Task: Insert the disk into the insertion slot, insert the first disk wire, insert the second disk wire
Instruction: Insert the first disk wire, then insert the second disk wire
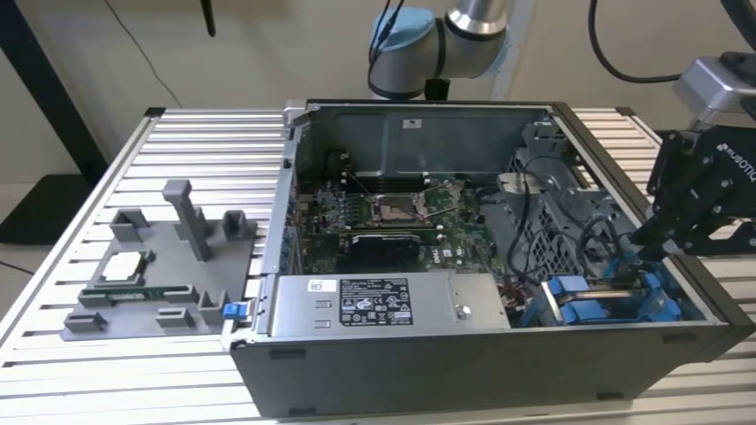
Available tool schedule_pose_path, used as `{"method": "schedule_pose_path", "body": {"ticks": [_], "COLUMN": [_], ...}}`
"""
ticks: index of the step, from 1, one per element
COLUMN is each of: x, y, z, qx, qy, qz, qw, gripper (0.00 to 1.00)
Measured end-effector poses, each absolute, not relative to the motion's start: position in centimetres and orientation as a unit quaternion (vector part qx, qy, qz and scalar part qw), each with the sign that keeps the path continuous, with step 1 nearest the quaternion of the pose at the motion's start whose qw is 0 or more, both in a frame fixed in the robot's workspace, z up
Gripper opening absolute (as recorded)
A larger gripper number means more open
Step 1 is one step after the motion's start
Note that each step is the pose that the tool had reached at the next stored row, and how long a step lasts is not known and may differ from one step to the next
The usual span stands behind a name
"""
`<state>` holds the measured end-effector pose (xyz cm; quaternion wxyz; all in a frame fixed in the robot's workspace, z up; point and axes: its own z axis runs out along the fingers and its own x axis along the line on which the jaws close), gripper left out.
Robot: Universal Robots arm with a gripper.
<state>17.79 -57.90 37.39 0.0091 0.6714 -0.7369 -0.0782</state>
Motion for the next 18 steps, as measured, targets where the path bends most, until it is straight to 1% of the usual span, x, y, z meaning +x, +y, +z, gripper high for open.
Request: {"method": "schedule_pose_path", "body": {"ticks": [9, 15, 18], "x": [17.80, 17.88, 17.90], "y": [-57.65, -57.44, -57.32], "z": [37.41, 37.41, 37.41], "qx": [0.674, 0.677, 0.679], "qy": [-0.735, -0.733, -0.732], "qz": [-0.074, -0.068, -0.062], "qw": [0.005, -0.004, -0.011], "gripper": [1.00, 1.00, 1.00]}}
